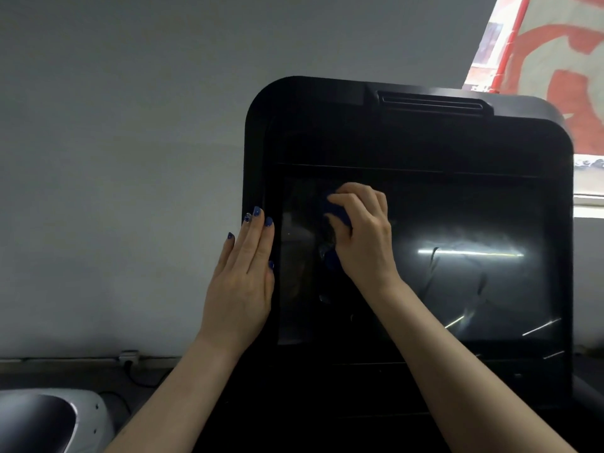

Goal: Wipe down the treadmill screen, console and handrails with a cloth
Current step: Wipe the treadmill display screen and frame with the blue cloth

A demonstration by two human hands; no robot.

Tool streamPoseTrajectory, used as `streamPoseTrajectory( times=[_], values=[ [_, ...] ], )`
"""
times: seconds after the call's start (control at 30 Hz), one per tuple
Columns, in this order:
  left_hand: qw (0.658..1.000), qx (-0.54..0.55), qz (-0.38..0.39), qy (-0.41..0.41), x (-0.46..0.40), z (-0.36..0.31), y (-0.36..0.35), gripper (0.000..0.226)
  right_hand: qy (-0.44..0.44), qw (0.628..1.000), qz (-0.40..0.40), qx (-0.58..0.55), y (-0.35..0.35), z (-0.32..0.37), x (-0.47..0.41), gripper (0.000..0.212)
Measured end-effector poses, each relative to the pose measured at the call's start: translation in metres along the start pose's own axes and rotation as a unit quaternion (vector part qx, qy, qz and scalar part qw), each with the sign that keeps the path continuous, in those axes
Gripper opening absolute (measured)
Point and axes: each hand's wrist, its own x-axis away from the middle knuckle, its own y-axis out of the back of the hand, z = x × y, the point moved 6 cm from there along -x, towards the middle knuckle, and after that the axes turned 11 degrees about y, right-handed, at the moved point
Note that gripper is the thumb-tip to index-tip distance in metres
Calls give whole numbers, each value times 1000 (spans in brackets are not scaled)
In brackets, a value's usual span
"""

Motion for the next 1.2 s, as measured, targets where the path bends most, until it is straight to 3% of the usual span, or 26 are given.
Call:
streamPoseTrajectory(
  times=[0.23, 0.47, 0.67, 0.87, 1.03, 1.2],
  values=[
    [1000, -1, -2, 1, -1, 0, 0, 53, -42, 997, -59, 8, 10, -9, 4, 22],
    [1000, 12, -1, -2, -1, 0, 1, 54, 34, 999, 34, -23, 12, -3, 14, 21],
    [1000, 18, 5, 6, -1, 0, 0, 55, -27, 999, -35, -1, 30, -24, 19, 19],
    [1000, 18, 8, 6, 0, 0, -1, 54, 42, 999, 28, -18, 43, -27, 31, 19],
    [1000, 14, 5, 6, -1, -1, 0, 54, -2, 1000, -4, 2, 44, -37, 19, 21],
    [1000, 10, 8, 6, -1, -1, 0, 54, 66, 995, 64, -44, 50, -38, 35, 19]
  ],
)
